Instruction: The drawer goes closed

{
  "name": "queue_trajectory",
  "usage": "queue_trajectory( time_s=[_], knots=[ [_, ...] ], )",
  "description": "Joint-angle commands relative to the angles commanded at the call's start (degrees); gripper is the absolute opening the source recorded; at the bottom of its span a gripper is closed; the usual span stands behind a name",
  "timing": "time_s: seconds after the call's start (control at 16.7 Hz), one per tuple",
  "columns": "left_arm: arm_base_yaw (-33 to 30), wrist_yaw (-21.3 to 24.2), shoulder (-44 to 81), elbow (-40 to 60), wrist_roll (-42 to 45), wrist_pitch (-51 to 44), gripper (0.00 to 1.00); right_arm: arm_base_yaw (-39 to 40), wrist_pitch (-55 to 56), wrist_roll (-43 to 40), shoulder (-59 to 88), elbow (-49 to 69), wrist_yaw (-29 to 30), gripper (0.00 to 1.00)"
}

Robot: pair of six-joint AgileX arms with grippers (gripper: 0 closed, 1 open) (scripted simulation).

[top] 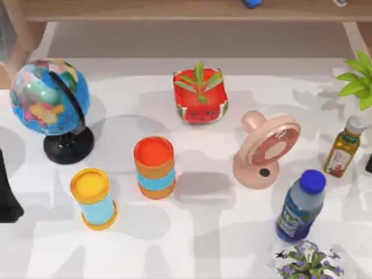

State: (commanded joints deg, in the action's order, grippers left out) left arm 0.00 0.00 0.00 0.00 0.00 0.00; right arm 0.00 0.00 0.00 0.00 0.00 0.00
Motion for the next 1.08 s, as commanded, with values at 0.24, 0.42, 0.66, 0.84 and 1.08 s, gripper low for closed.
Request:
queue_trajectory(
  time_s=[0.24, 0.42, 0.66, 0.84, 1.08],
  knots=[
    [0.0, 0.0, 0.0, 0.0, 0.0, 0.0, 1.0, -1.0, 1.3, 0.0, 2.0, 1.8, -1.0, 1.0],
    [0.0, 0.0, 0.0, 0.0, 0.0, 0.0, 1.0, -4.2, 4.8, 0.1, 9.5, 7.0, -4.3, 1.0],
    [0.0, 0.0, 0.0, 0.0, 0.0, 0.0, 1.0, -10.5, 11.2, 0.5, 25.6, 16.4, -10.3, 1.0],
    [0.0, 0.0, 0.0, 0.0, 0.0, 0.0, 1.0, -15.5, 16.3, 0.7, 39.3, 24.1, -15.3, 1.0],
    [0.0, 0.0, 0.0, 0.0, 0.0, 0.0, 1.0, -21.1, 22.2, 0.9, 54.6, 32.8, -20.9, 1.0]
  ],
)
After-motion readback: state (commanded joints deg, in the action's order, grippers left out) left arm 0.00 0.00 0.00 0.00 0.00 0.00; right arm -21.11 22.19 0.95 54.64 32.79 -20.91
